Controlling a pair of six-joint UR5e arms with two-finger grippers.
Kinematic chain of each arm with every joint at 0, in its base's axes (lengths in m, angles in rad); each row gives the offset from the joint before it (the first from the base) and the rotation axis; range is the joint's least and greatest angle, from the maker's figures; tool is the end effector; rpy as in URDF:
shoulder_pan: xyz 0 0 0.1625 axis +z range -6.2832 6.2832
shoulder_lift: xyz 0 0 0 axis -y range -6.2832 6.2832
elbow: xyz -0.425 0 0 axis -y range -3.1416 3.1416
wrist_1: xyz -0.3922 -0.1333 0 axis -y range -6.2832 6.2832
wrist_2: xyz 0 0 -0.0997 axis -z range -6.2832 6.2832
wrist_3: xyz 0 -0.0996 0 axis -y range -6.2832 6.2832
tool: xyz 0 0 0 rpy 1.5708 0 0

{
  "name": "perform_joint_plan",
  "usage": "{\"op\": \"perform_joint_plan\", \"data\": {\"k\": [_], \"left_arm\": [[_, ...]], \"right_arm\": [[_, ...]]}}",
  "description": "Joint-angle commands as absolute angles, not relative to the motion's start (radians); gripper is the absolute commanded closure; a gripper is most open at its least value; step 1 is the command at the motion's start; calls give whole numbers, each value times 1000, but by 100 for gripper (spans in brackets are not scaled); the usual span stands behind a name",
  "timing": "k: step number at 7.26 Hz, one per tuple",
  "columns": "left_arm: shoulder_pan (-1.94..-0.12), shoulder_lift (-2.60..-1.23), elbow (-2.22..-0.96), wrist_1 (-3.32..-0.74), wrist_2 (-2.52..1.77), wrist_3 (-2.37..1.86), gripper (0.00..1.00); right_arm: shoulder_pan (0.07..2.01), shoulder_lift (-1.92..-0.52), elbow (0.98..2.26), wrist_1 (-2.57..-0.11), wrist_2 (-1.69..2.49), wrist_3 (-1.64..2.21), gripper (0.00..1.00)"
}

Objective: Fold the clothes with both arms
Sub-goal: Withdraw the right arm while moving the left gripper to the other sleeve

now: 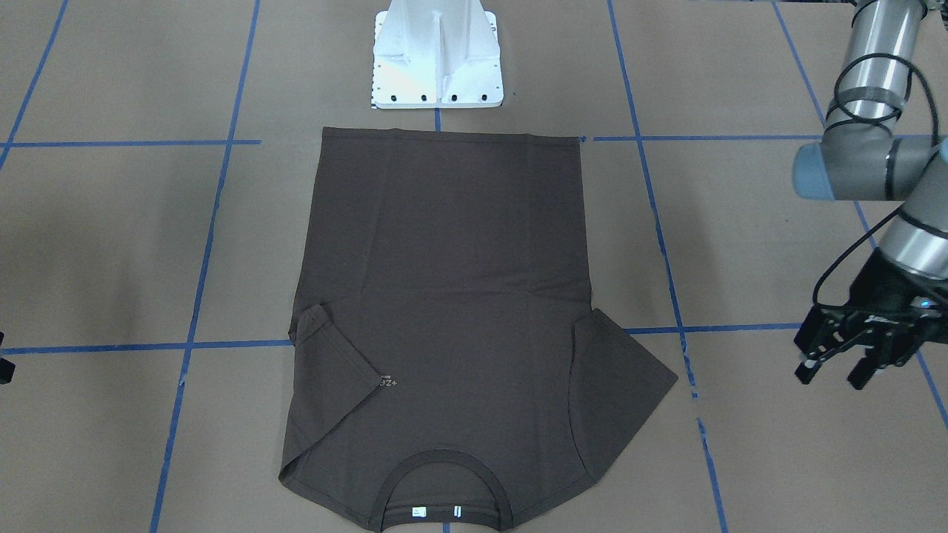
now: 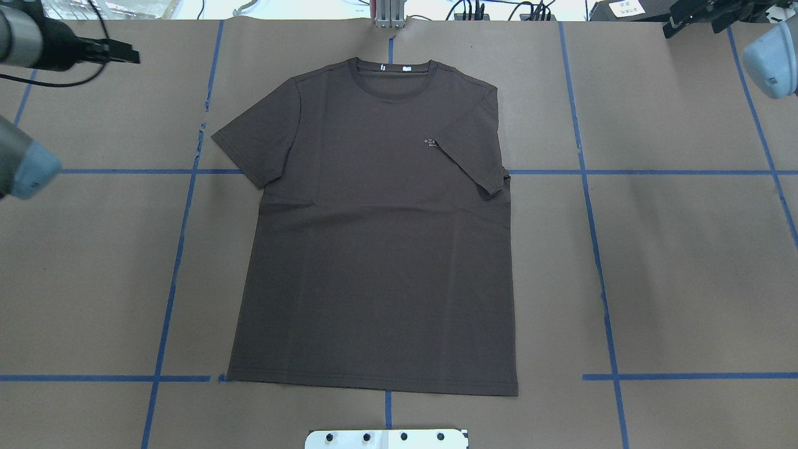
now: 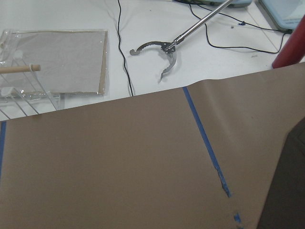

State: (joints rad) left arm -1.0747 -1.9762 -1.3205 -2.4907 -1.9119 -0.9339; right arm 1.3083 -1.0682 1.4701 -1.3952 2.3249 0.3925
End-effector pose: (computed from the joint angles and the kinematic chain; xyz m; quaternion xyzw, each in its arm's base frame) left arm 0.2382 -0.6501 0.4494 0.2854 0.4409 -0.0990 0.8452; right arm -0.1159 -0.6821 0.3879 0.1371 -0.4193 -0.0467 0.8962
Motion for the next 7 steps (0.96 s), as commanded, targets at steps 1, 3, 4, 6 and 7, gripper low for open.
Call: {"op": "perform_joint_plan", "data": {"k": [1,3,4,6,7], "left_arm": [[-942,-2008,-1284,-2517,-1787,-1098,26],[-893,-2019,-1276,-2494,-1716,-1147,27],[-864,-2025,-1275,-2465,-1697,-1126,27],[-853,-2032,-1272,-2439,-1697,-1001,27],[-851,-2040,-1250,-2439,-1694,-996,27]], "right_arm": [[1310,-1081,1474,-1391,2319,391,0],[1310,-1085,1477,-1391,2318,390,0],[1310,-1085,1477,-1391,2316,390,0],[1310,-1085,1477,-1391,2315,391,0],[1310,-1086,1477,-1391,2315,390,0]]}}
